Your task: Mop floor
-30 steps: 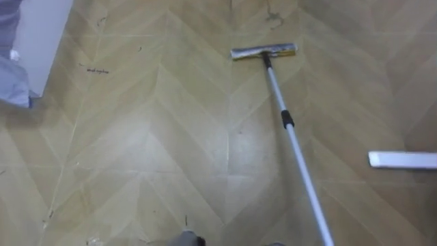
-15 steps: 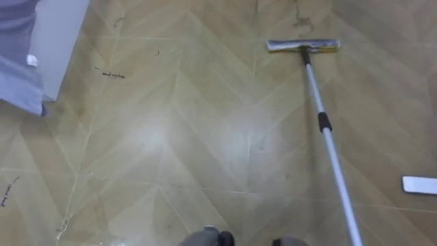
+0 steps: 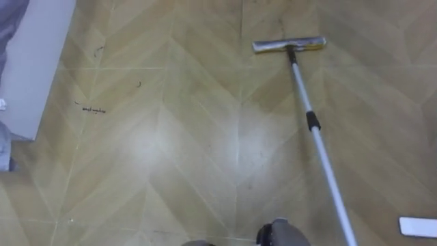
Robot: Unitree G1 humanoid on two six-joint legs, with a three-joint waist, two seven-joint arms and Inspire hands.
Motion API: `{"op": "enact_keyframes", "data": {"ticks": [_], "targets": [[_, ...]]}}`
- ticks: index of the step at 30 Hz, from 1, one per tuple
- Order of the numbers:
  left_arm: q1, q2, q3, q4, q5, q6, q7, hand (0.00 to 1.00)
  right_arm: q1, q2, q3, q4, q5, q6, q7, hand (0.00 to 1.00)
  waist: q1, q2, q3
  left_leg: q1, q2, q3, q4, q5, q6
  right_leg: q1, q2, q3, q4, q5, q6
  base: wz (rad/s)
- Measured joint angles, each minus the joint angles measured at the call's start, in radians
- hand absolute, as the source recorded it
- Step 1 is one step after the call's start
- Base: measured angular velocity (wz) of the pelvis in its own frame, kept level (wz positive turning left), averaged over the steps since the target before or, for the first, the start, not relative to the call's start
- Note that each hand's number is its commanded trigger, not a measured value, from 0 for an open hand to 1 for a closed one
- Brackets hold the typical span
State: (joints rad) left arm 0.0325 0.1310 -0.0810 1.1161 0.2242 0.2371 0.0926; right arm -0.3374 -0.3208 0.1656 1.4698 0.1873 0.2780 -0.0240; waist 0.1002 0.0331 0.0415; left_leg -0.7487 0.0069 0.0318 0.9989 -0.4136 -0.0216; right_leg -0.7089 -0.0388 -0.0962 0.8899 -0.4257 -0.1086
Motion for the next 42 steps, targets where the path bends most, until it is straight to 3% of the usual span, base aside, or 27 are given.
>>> {"op": "enact_keyframes", "data": {"ticks": [1,3,4,5,7,9,10,11,12,13,15,16,18,20,21,23,26,29,30,32,34,35,37,38,40,41,42], "targets": [[-0.007,0.005,0.001,-0.001,-0.001,-0.001,0.007,0.00,-0.046,-0.004,0.003,-0.007,0.017,-0.013,0.005,1.00,0.022,-0.012,0.0051,-0.046,0.001,0.011,-0.109,0.015,-0.002,0.021,0.005,-0.001,-0.024,-0.006,0.004,0.05],[-0.004,0.005,0.000,-0.001,-0.009,-0.003,0.005,0.00,-0.072,-0.004,0.005,-0.030,0.046,-0.027,0.009,1.00,0.042,-0.024,0.0048,-0.077,-0.009,0.013,-0.231,0.119,0.023,0.071,0.001,-0.004,-0.051,-0.025,0.018,0.16],[-0.001,0.007,0.000,-0.003,-0.032,-0.005,-0.002,0.00,-0.071,-0.003,0.007,-0.035,0.063,-0.030,0.026,1.00,0.042,-0.034,-0.0009,-0.073,-0.027,0.014,-0.273,0.190,0.046,0.106,-0.011,-0.005,-0.058,-0.049,0.034,0.38],[0.005,0.007,0.000,0.001,-0.036,-0.005,-0.016,0.00,-0.058,-0.004,0.007,-0.034,0.085,-0.029,0.037,1.00,0.037,-0.040,-0.0047,-0.054,-0.038,0.027,-0.267,0.204,0.082,0.134,-0.026,-0.007,-0.057,-0.076,0.051,0.51],[-0.017,0.004,0.000,0.000,-0.034,-0.004,-0.034,0.00,-0.009,-0.008,0.006,-0.032,0.103,-0.030,0.050,1.00,0.031,-0.040,-0.0062,-0.031,-0.050,0.051,-0.259,0.173,0.113,0.159,-0.036,0.008,-0.043,-0.080,0.061,0.60],[-0.039,0.003,0.000,0.005,-0.033,-0.007,-0.043,0.00,0.055,-0.017,0.006,-0.015,0.100,-0.031,0.062,1.00,0.030,-0.039,-0.0069,-0.004,-0.067,0.063,-0.249,0.135,0.132,0.154,-0.055,0.019,0.026,-0.061,0.096,0.40],[-0.041,0.000,0.001,0.005,-0.033,-0.014,-0.044,0.00,0.094,-0.028,0.006,0.007,0.086,-0.032,0.062,1.00,0.030,-0.032,-0.0117,0.021,-0.078,0.065,-0.248,0.112,0.142,0.142,-0.064,0.031,0.087,-0.027,0.130,0.07],[-0.036,-0.001,0.004,0.005,-0.028,-0.016,-0.044,0.00,0.145,-0.037,0.006,0.014,0.056,-0.032,0.052,1.00,0.019,-0.018,-0.0207,0.049,-0.092,0.057,-0.255,0.091,0.149,0.131,-0.063,0.045,0.141,0.016,0.140,0.05],[-0.035,-0.001,0.009,0.007,-0.022,-0.017,-0.043,0.00,0.174,-0.040,0.005,0.014,0.046,-0.033,0.046,1.00,0.011,-0.008,-0.0253,0.064,-0.096,0.053,-0.260,0.082,0.153,0.122,-0.061,0.053,0.160,0.025,0.142,0.06],[-0.034,-0.002,0.020,0.003,-0.019,-0.017,-0.036,0.00,0.229,-0.042,0.004,0.014,0.046,-0.036,0.036,1.00,0.003,0.015,-0.0368,0.081,-0.096,0.043,-0.269,0.070,0.155,0.087,-0.057,0.058,0.168,0.025,0.143,0.08],[-0.032,0.000,0.018,-0.006,-0.021,-0.018,-0.018,0.00,0.291,-0.029,0.006,0.009,0.046,-0.036,0.025,1.00,-0.016,0.036,-0.0397,0.117,-0.095,0.040,-0.303,0.069,0.155,0.017,-0.060,0.058,0.122,0.024,0.142,0.00],[-0.027,-0.001,0.015,-0.005,-0.026,-0.017,-0.012,0.00,0.320,-0.017,0.005,0.007,0.047,-0.037,0.024,1.00,-0.027,0.047,-0.0430,0.143,-0.091,0.040,-0.333,0.067,0.153,-0.012,-0.065,0.057,0.023,0.032,0.134,-0.13],[-0.009,-0.001,0.014,-0.006,-0.034,-0.014,-0.006,0.00,0.355,0.007,0.003,0.006,0.046,-0.037,0.024,1.00,-0.048,0.048,-0.0436,0.195,-0.089,0.042,-0.377,0.062,0.141,-0.032,-0.069,0.067,-0.150,0.089,0.119,-0.12],[0.022,-0.007,0.017,-0.006,-0.033,-0.008,-0.005,0.00,0.407,0.027,-0.010,-0.010,0.029,-0.033,0.028,1.00,-0.053,0.044,-0.0438,0.256,-0.072,0.040,-0.398,0.034,0.112,-0.016,-0.057,0.059,-0.234,0.198,0.106,-0.12],[0.033,-0.007,0.017,-0.006,-0.033,-0.007,-0.006,0.00,0.413,0.028,-0.013,-0.019,0.019,-0.027,0.028,1.00,-0.053,0.046,-0.0456,0.264,-0.064,0.036,-0.396,0.026,0.102,-0.002,-0.050,0.048,-0.238,0.200,0.103,-0.20],[0.043,-0.005,0.020,0.006,-0.036,0.022,-0.006,0.00,0.399,0.041,-0.018,-0.032,0.003,-0.003,0.026,1.00,-0.056,0.051,-0.0434,0.269,-0.036,0.019,-0.335,0.003,0.067,0.019,-0.031,0.019,-0.208,0.177,0.066,-0.08],[0.044,-0.007,0.018,0.004,-0.037,0.034,-0.009,0.00,0.312,0.038,-0.032,-0.010,-0.033,0.024,0.025,1.00,-0.051,0.037,-0.0264,0.213,-0.003,0.022,-0.131,0.011,0.046,0.040,-0.008,0.010,-0.130,0.096,0.033,0.02],[0.034,-0.006,-0.002,-0.003,-0.038,0.032,-0.007,0.00,0.161,-0.002,-0.029,0.013,-0.056,0.042,0.020,1.00,-0.039,0.017,-0.0157,0.147,-0.003,0.009,-0.002,0.043,0.010,0.042,0.006,0.032,-0.065,0.029,0.013,0.03],[0.030,-0.005,-0.003,-0.008,-0.038,0.032,-0.007,0.00,0.130,-0.009,-0.028,0.011,-0.059,0.043,0.019,1.00,-0.035,0.010,-0.0116,0.128,-0.005,0.017,-0.007,0.038,0.014,0.042,0.007,0.034,-0.062,0.024,0.011,0.00],[0.028,0.009,0.001,-0.030,-0.037,0.023,-0.006,0.00,0.018,-0.023,-0.003,-0.017,-0.033,0.038,0.012,1.00,0.015,-0.020,0.0007,0.025,-0.010,0.026,-0.095,0.041,0.014,0.052,0.024,0.041,-0.070,0.022,0.006,-0.29],[0.035,0.011,0.001,-0.039,-0.037,0.024,-0.007,0.00,-0.021,-0.024,0.009,-0.039,-0.012,0.031,0.014,1.00,0.042,-0.027,-0.0008,-0.019,-0.021,0.027,-0.237,0.075,0.006,0.089,0.034,0.035,-0.086,0.008,-0.002,-0.17],[0.041,0.012,-0.001,-0.038,-0.041,0.022,-0.011,0.00,-0.040,-0.021,0.010,-0.049,0.007,0.024,0.022,1.00,0.048,-0.037,-0.0011,-0.032,-0.029,0.036,-0.303,0.154,0.033,0.128,0.035,0.034,-0.097,-0.011,0.001,0.00],[0.042,0.011,0.000,-0.037,-0.045,0.017,-0.021,0.00,-0.034,-0.018,0.010,-0.056,0.007,0.017,0.042,1.00,0.046,-0.043,-0.0098,-0.015,-0.041,0.046,-0.354,0.235,0.069,0.184,0.027,0.033,-0.111,-0.045,0.015,0.16],[0.038,0.011,0.000,-0.036,-0.045,0.013,-0.032,0.00,-0.020,-0.022,0.009,-0.056,0.007,0.016,0.051,1.00,0.041,-0.047,-0.0133,0.000,-0.040,0.061,-0.339,0.236,0.095,0.206,0.021,0.032,-0.112,-0.063,0.029,0.22],[0.020,0.008,0.001,-0.033,-0.041,0.011,-0.047,0.00,0.028,-0.032,0.009,-0.050,0.005,0.011,0.059,1.00,0.043,-0.047,-0.0134,0.007,-0.046,0.067,-0.295,0.195,0.117,0.202,0.010,0.036,-0.043,-0.062,0.046,0.21],[0.010,0.006,0.001,-0.033,-0.034,0.009,-0.050,0.00,0.069,-0.038,0.009,-0.034,0.000,0.007,0.060,1.00,0.040,-0.042,-0.0131,0.024,-0.058,0.065,-0.267,0.156,0.128,0.172,-0.009,0.034,0.063,-0.031,0.092,0.20],[0.007,0.005,0.001,-0.034,-0.034,0.007,-0.052,0.00,0.096,-0.040,0.009,-0.027,-0.004,0.007,0.058,1.00,0.037,-0.035,-0.0163,0.036,-0.062,0.062,-0.254,0.137,0.131,0.159,-0.015,0.037,0.112,-0.008,0.111,0.16]]}}
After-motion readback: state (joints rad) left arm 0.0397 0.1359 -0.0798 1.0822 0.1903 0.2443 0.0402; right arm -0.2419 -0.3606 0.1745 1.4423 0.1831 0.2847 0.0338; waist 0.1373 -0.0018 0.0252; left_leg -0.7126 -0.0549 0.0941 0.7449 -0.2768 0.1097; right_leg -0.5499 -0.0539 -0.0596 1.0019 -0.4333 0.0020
